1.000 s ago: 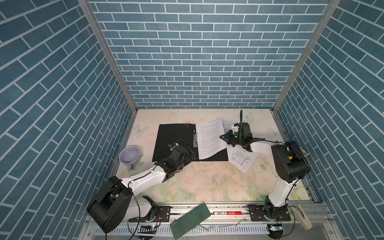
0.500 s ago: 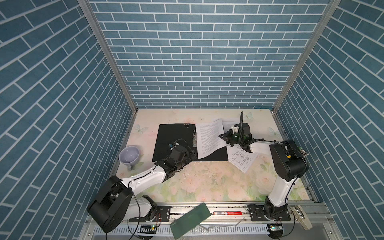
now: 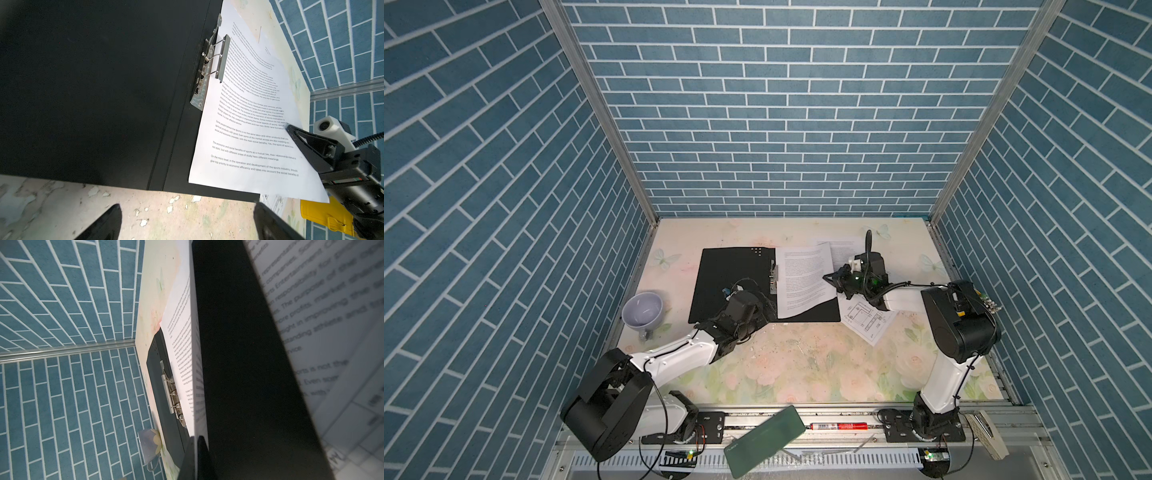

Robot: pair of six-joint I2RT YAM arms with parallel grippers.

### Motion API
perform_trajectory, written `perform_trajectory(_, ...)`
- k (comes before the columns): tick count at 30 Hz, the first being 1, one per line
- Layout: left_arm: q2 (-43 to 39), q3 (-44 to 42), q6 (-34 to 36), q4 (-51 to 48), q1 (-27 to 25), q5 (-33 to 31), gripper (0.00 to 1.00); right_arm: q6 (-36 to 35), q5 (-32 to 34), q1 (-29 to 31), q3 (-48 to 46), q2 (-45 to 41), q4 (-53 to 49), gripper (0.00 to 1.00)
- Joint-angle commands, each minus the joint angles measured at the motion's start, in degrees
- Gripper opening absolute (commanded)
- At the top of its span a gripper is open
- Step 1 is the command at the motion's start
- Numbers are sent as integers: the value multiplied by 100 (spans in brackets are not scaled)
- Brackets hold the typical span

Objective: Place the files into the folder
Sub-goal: 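Hold the papers flat on the folder beside the clip with the right gripper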

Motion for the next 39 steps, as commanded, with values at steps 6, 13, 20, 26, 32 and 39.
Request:
perform_trajectory(6,33,43,-19,110,25,9,100,193,145,94,-133,46,221,0)
perform_trajectory(13,49,18,-20,176,32,10,100,195,181,131,-157,103,268,0)
perform_trajectory(20,69,-7,-17,220,22,17,100,219,215,174,-157,143,300,0)
perform_trajectory(26,53,-40,-13,236,21,18,100,220,225,210,-166,134,318,0)
perform_trajectory(32,32,-71,-12,255,23,19,100,214,251,212,-249,108,327,0)
perform_trajectory(39,33,-73,-17,247,26,16,100,154,279,215,-263,56,195,15)
